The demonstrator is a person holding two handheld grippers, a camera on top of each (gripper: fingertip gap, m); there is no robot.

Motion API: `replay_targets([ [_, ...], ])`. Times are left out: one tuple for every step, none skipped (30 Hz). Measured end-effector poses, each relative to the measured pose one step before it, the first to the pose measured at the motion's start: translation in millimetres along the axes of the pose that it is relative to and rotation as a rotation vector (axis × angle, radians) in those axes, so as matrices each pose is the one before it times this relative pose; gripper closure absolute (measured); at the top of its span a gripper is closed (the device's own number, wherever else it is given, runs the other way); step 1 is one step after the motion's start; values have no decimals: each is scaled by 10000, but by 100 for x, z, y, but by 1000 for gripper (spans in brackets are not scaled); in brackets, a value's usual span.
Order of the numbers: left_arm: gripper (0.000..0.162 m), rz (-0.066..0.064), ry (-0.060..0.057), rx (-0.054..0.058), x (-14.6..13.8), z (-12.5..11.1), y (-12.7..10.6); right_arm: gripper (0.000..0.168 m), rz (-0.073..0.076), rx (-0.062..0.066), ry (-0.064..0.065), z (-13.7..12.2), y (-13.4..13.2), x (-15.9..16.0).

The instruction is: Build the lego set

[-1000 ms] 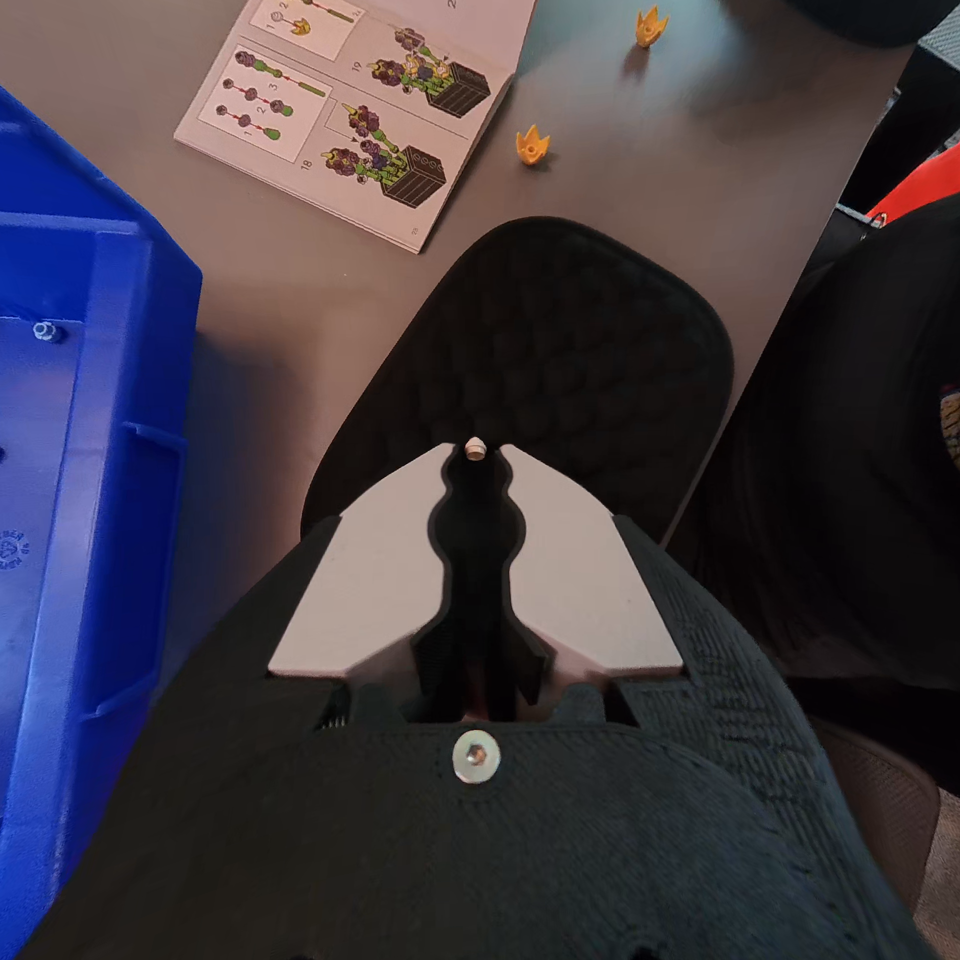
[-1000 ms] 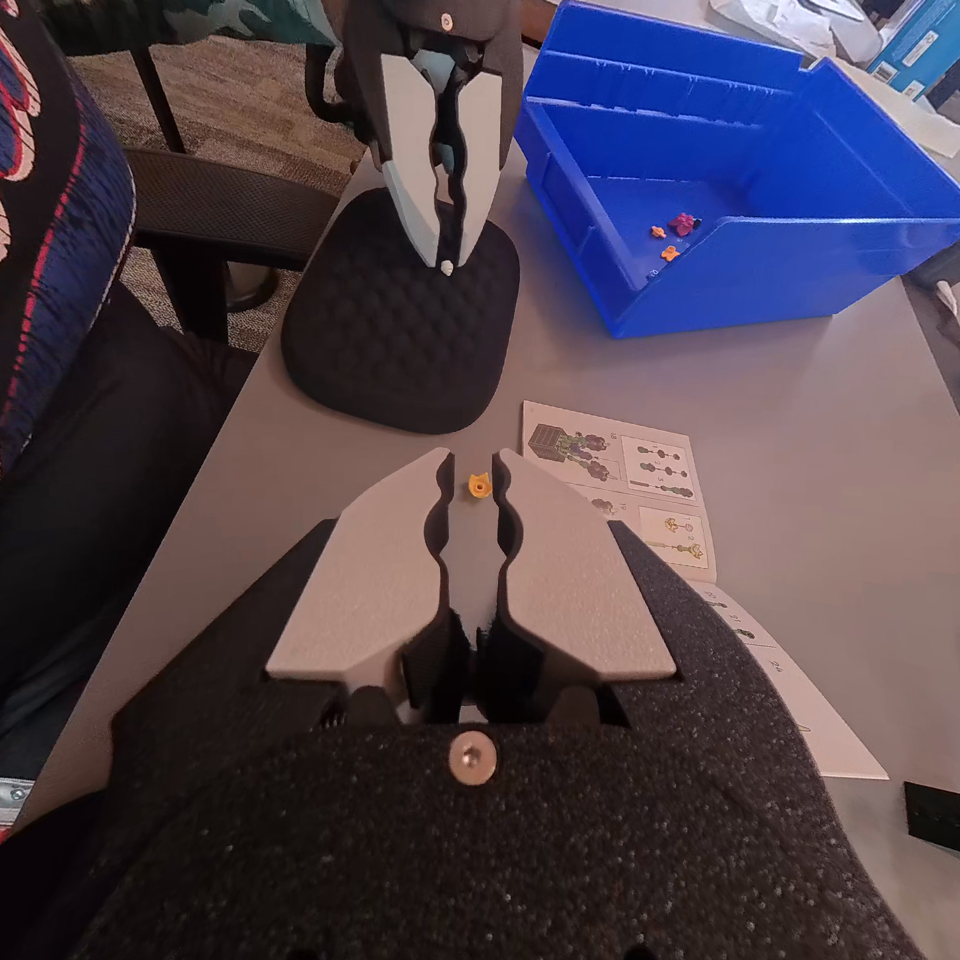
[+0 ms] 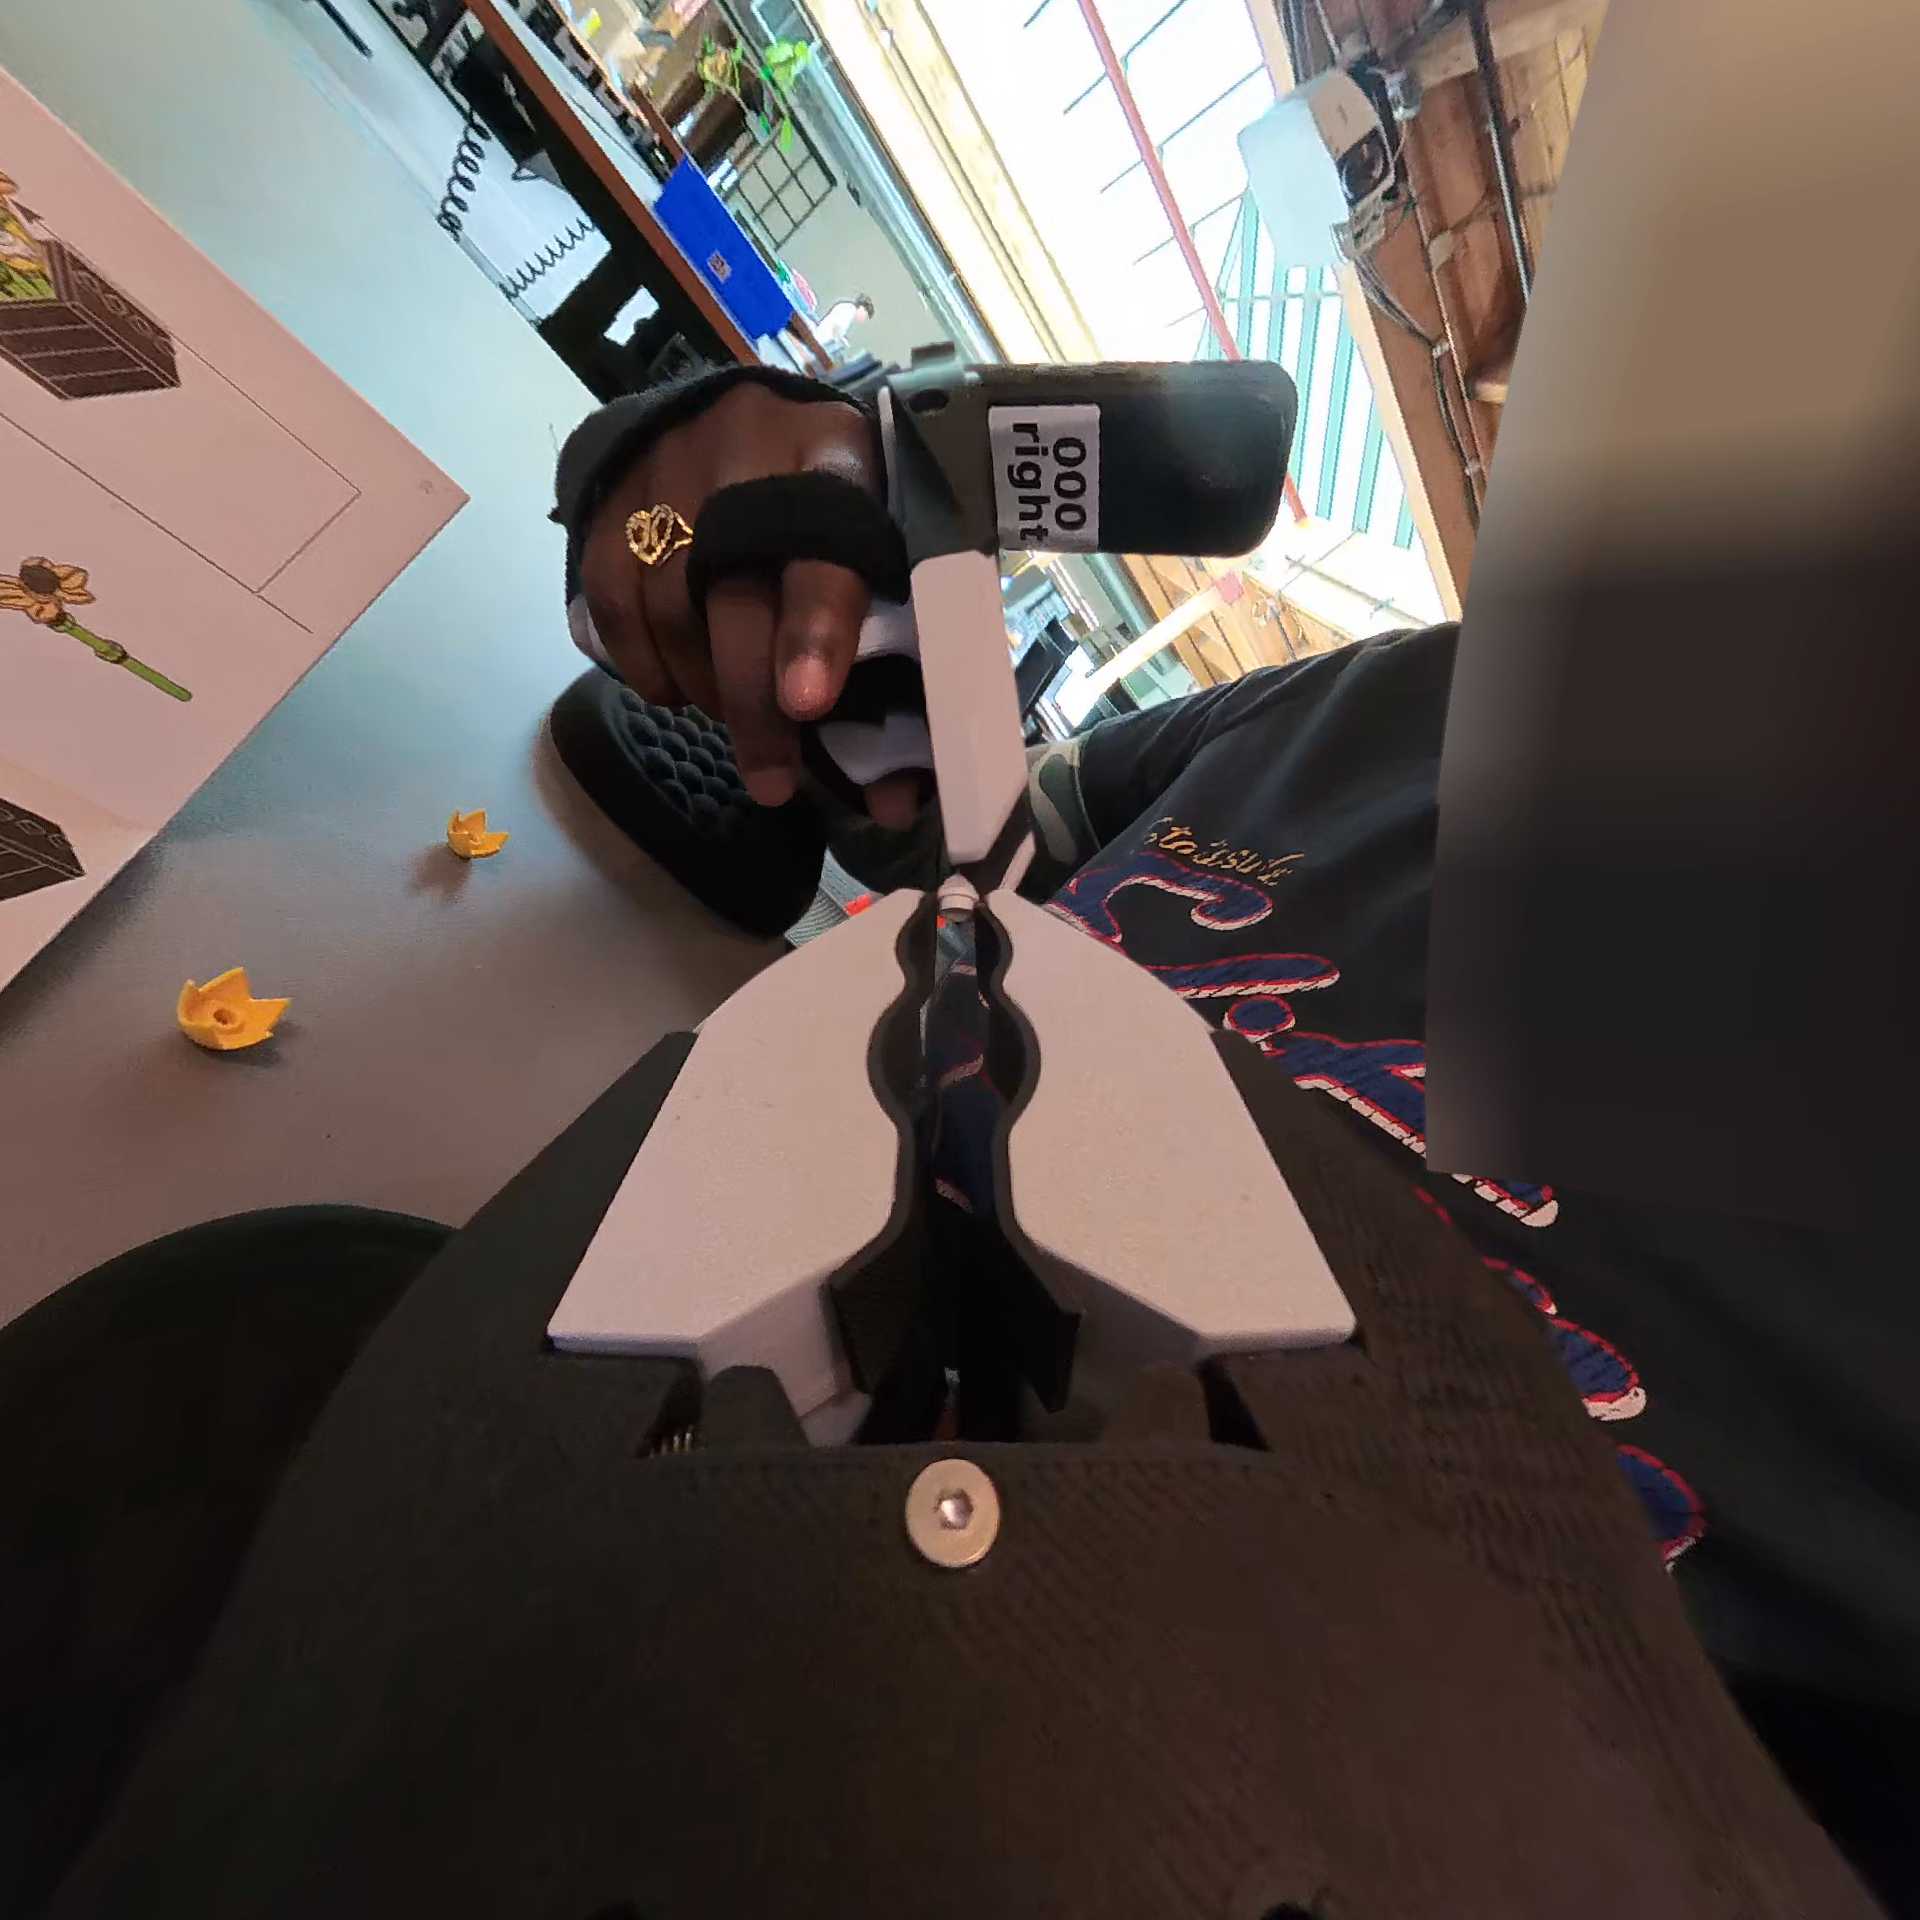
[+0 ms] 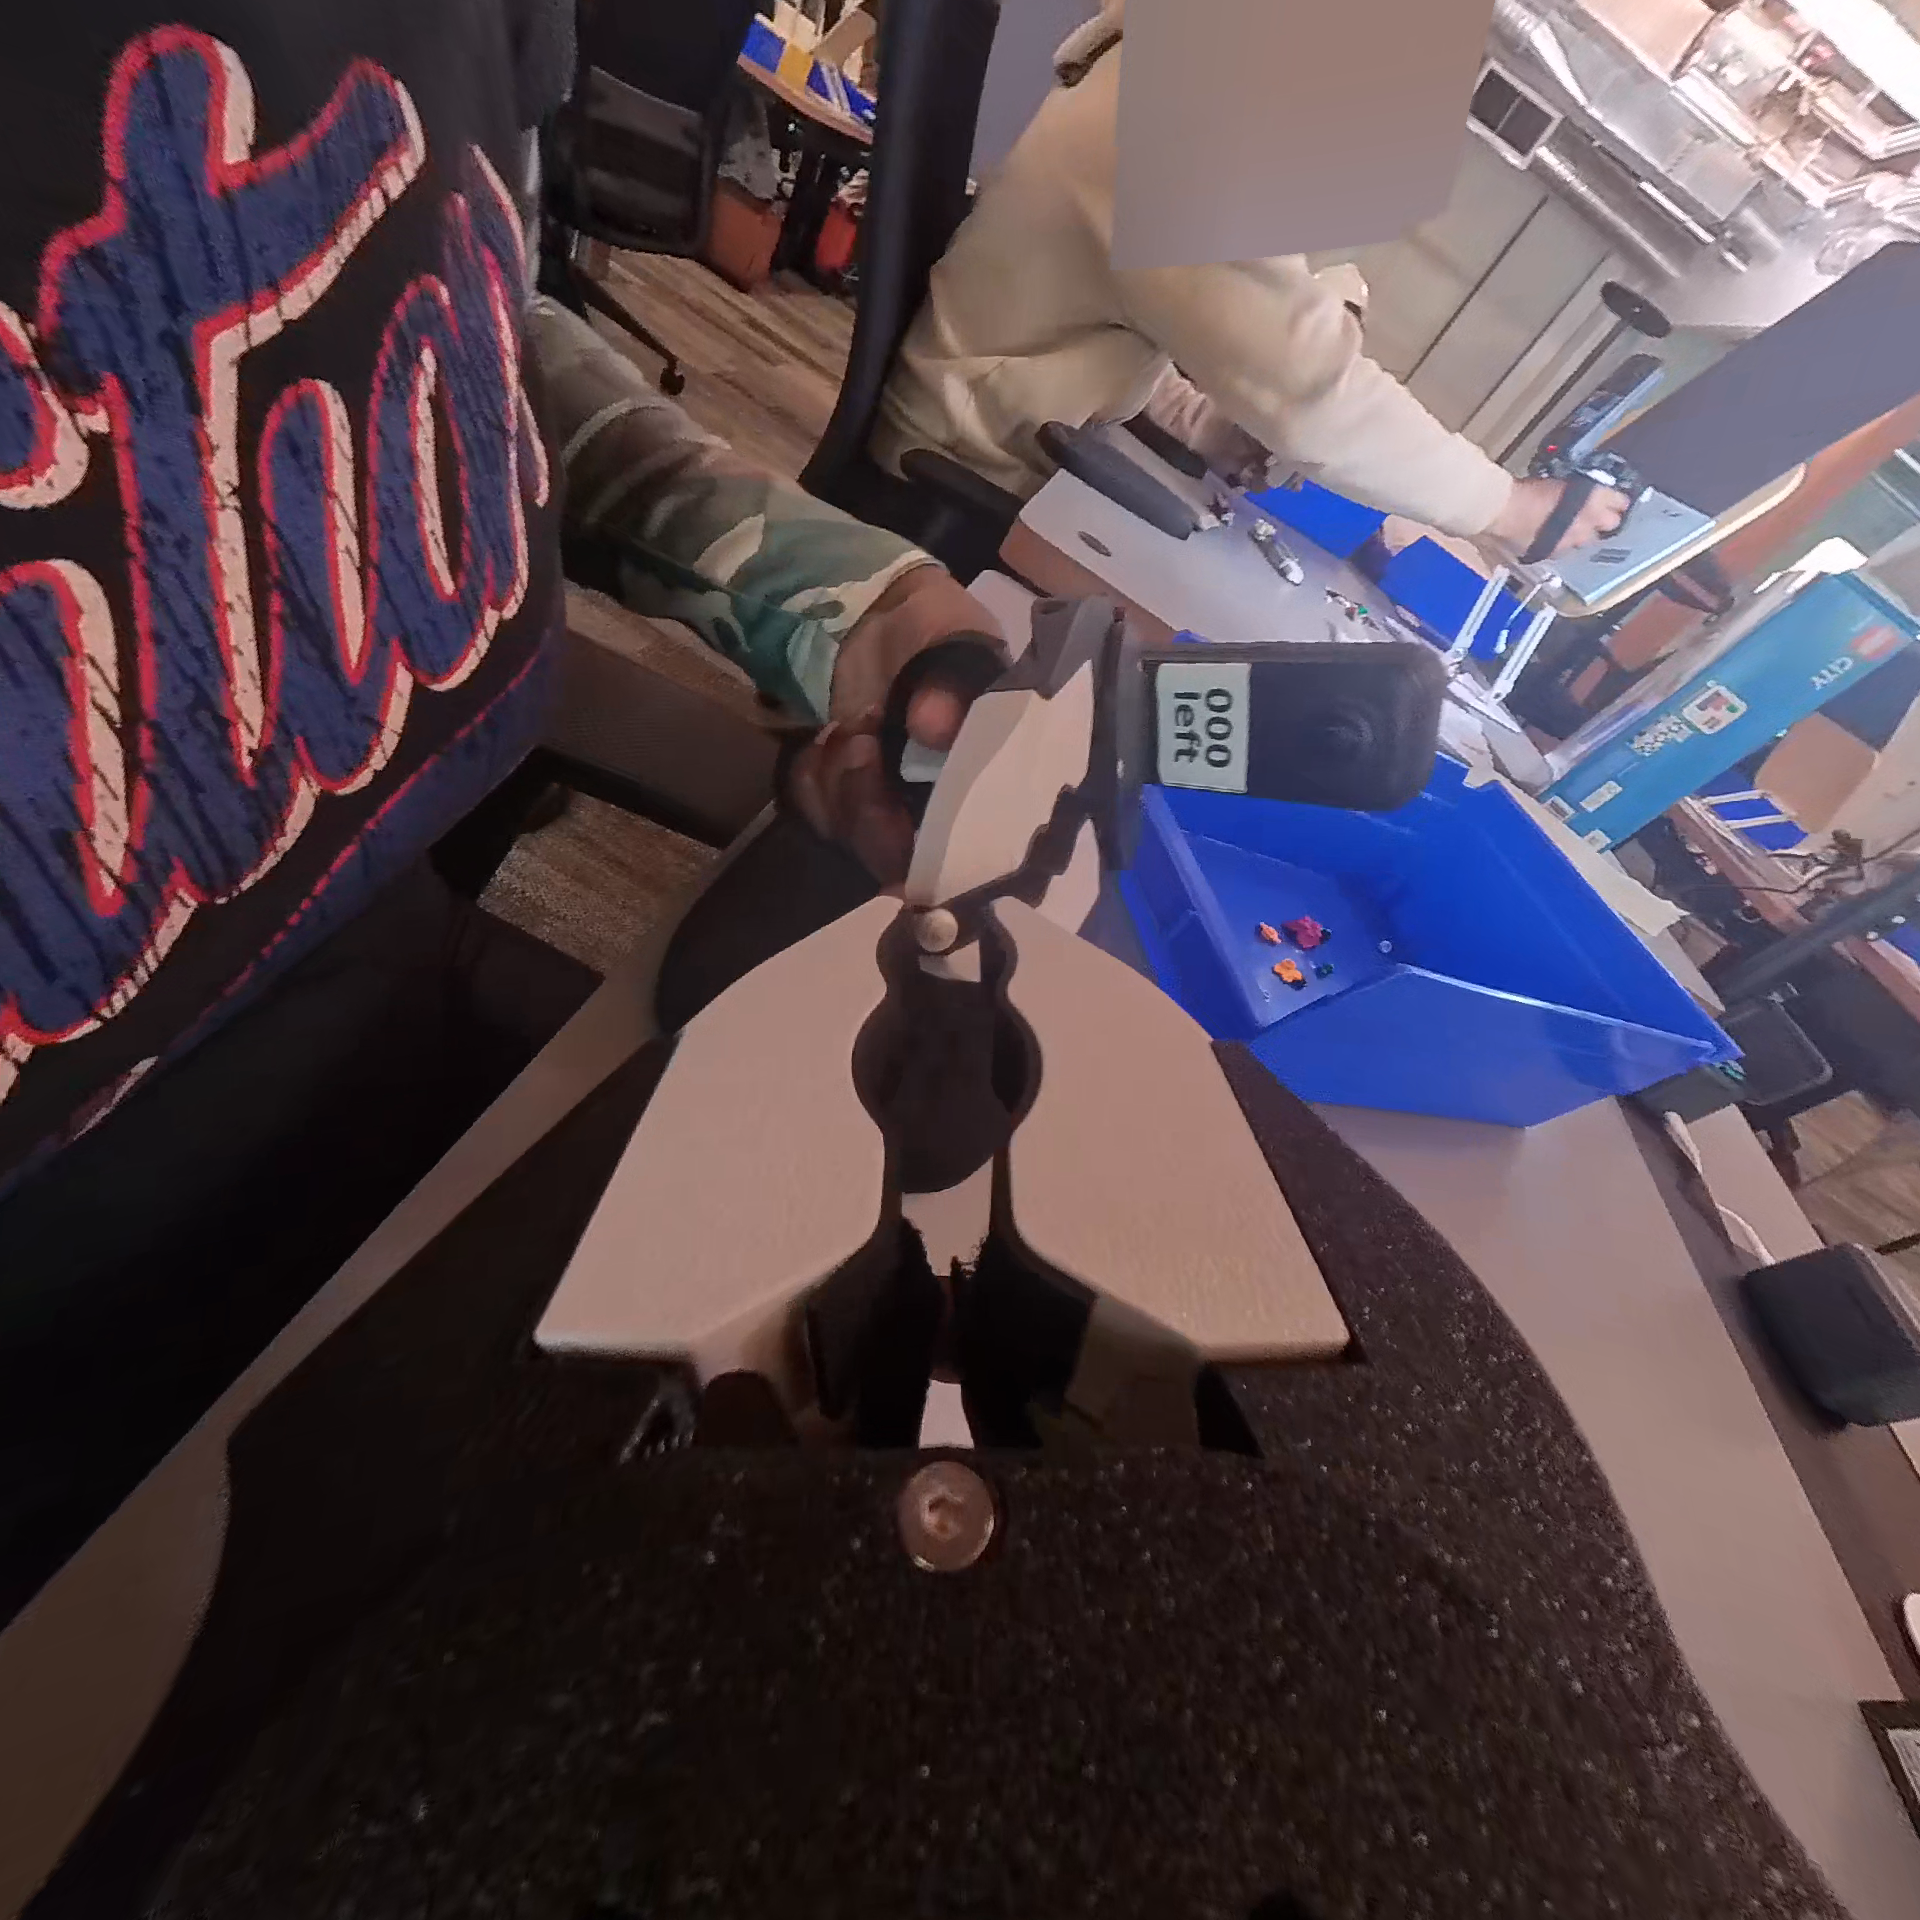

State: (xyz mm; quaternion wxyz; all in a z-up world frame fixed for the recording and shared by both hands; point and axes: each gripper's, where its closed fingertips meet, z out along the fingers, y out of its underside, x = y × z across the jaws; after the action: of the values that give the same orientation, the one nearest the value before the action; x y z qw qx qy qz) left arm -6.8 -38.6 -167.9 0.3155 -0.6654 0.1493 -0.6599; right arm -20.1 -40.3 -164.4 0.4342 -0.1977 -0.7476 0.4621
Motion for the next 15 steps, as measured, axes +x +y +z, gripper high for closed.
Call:
replay_targets([
  [155, 16, 64, -88, 116, 33, -13, 157, -28, -54, -91, 8, 76, -153],
  [155, 16, 23, -77, 58, 18, -18, 157, -42, -34, -75, 4, 42, -145],
  [155, 26, -36, -96, -38, 5, 4, 157, -30, -8, -25, 0, -1, -72],
  [155, 33, -31, -103, -44, 24, 39, 158, -15, -9, 35, -6, -9, 42],
  [154, 20, 8, -83, 7, 38, 18, 159, -13, -13, 16, -11, 8, 35],
  [154, 0, 25, -69, 15, 57, 11, 160, -7, -11, -7, -10, 6, 0],
  [154, -17, 26, -69, 0, 67, 23, 160, -2, -1, -37, -25, -4, -46],
  [154, -13, 31, -71, 2, 55, 24, 160, 4, -1, -31, -31, 3, -54],
  [154, 5, 8, -59, -29, 50, 22, 161, 5, -32, -25, -38, 37, -30],
  [154, 26, -36, -33, -75, 46, -13, 161, 22, -79, -17, -63, 94, 7],
  [154, 73, -57, 24, -94, 45, -103, 161, 51, -82, 30, -103, 81, 105],
  [154, 166, -92, 86, -103, 39, -190, 161, 74, -62, 55, -212, 50, 178],
  [152, 229, -267, 91, -301, 11, -221, 161, 124, -76, 20, -394, 85, 172],
  [146, 260, -627, 22, -738, -31, -155, 161, 206, -117, 166, -611, 167, 433],
  [140, 345, -958, -98, -1087, -29, -4, 161, 278, -188, 261, -800, 348, 631],
])
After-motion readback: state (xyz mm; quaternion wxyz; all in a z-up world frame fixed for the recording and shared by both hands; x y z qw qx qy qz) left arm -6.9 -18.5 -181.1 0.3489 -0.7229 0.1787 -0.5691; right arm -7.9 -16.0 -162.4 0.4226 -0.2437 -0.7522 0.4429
